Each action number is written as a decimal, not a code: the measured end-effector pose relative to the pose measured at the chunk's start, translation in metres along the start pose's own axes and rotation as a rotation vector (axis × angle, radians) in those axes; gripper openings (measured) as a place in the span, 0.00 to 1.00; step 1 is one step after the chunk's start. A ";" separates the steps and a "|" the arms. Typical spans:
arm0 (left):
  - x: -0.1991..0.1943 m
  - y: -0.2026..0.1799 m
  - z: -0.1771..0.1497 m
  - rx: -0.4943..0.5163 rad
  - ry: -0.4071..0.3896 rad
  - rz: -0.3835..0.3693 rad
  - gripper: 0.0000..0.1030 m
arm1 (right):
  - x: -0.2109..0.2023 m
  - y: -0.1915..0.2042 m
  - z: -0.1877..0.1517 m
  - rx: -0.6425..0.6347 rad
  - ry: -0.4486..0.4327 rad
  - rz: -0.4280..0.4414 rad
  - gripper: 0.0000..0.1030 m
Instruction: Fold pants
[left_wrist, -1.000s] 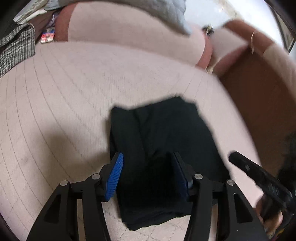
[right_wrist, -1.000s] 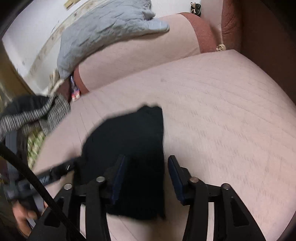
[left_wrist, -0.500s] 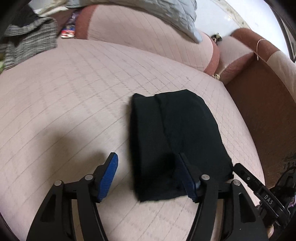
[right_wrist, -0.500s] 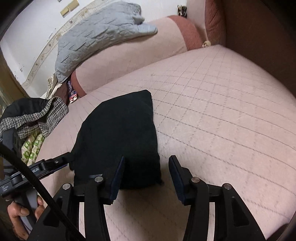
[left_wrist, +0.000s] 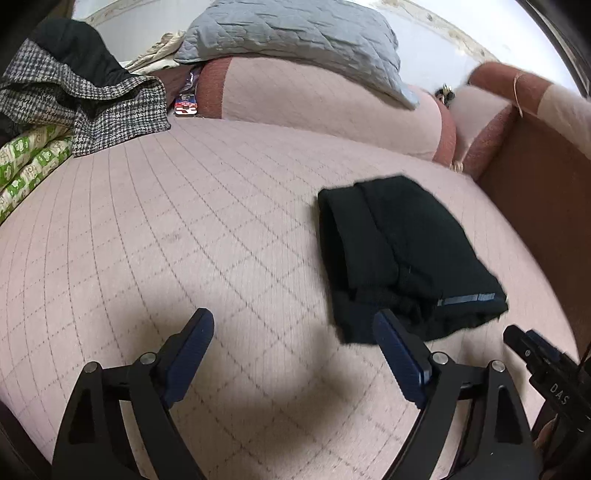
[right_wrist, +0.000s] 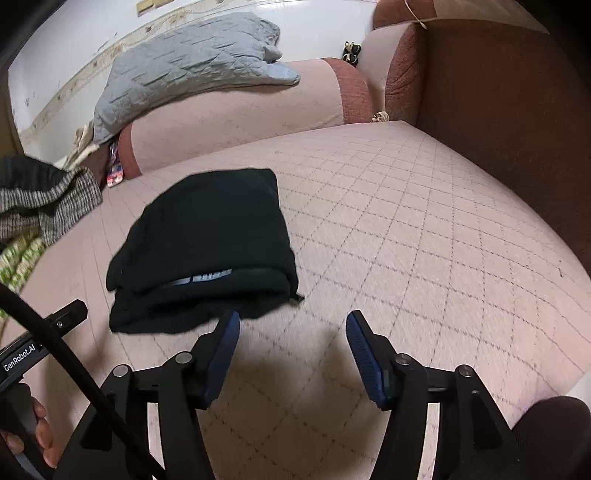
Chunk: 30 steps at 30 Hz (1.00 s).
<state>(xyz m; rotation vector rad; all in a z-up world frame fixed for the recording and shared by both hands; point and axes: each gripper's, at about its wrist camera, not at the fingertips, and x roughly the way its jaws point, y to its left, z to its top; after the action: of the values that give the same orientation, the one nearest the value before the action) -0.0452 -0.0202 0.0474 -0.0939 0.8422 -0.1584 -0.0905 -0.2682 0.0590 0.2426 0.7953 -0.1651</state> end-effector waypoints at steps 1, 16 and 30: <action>0.002 -0.002 -0.003 0.017 0.013 0.010 0.85 | -0.001 0.003 -0.003 -0.013 0.001 -0.008 0.67; 0.001 -0.034 -0.026 0.132 0.051 -0.073 0.85 | 0.006 0.019 -0.020 -0.067 0.044 -0.088 0.71; -0.010 -0.047 -0.034 0.147 0.093 -0.102 0.85 | 0.004 0.018 -0.024 -0.060 0.051 -0.086 0.72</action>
<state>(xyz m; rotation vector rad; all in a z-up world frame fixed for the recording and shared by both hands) -0.0818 -0.0658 0.0389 0.0083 0.9168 -0.3220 -0.0997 -0.2443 0.0430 0.1564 0.8609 -0.2166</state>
